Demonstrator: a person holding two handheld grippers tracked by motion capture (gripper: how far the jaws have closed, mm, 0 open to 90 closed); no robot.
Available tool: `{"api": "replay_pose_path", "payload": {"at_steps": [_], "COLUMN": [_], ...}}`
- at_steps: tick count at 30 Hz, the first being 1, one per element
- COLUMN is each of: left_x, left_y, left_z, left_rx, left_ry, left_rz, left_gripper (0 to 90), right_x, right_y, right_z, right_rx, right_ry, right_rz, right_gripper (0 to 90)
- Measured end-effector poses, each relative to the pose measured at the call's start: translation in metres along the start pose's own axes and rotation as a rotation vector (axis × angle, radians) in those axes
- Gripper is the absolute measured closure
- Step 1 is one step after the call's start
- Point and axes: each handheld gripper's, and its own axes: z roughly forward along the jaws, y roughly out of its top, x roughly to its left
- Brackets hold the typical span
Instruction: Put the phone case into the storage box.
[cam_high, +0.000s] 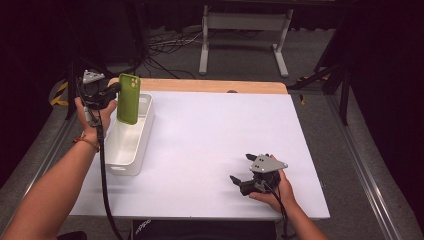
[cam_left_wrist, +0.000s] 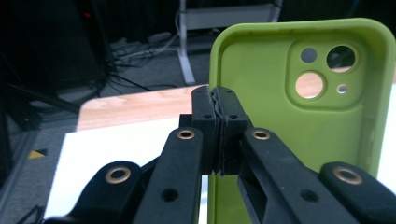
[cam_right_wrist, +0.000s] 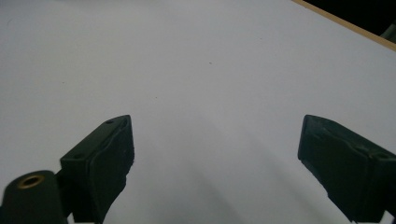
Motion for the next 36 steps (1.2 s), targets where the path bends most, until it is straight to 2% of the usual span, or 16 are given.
{"api": "replay_pose_path", "payload": {"at_steps": [2,4,6,11,14,19,23,27,31,36], "left_x": [-0.002,-0.007,-0.011,-0.016,-0.022,-0.029,-0.033,-0.031,-0.03,-0.027], "left_y": [0.0,0.0,-0.001,-0.001,-0.001,0.0,0.003,0.006,0.003,0.0], "left_z": [0.003,0.007,0.011,0.015,0.017,0.02,0.024,0.031,0.033,0.031], "left_rx": [-0.006,0.011,0.026,0.032,0.051,0.059,0.068,0.073,0.085,0.096], "left_ry": [0.032,0.053,0.061,0.064,0.069,0.076,0.102,0.125,0.121,0.111], "left_rz": [-0.001,0.015,0.031,0.024,0.05,0.064,0.077,0.058,0.036,0.027], "left_gripper": [88.2,88.1,88.1,87.8,87.7,87.3,87.2,87.2,87.0,86.6], "right_x": [0.0,0.001,0.003,0.006,0.006,0.006,0.008,0.01,0.012,0.012], "right_y": [0.0,0.0,0.0,0.0,-0.001,0.0,0.0,0.0,0.0,0.0], "right_z": [0.003,0.005,0.006,0.002,0.0,-0.005,-0.006,-0.007,-0.006,-0.006], "right_rx": [0.009,0.02,0.024,0.023,0.018,0.004,0.002,0.0,0.005,0.005], "right_ry": [0.005,0.006,0.013,0.022,0.02,0.022,0.028,0.036,0.044,0.045], "right_rz": [0.003,-0.006,-0.015,-0.029,-0.031,-0.04,-0.045,-0.059,-0.063,-0.063], "right_gripper": [11.5,11.5,11.5,11.5,11.5,11.5,11.5,11.6,11.5,11.5]}}
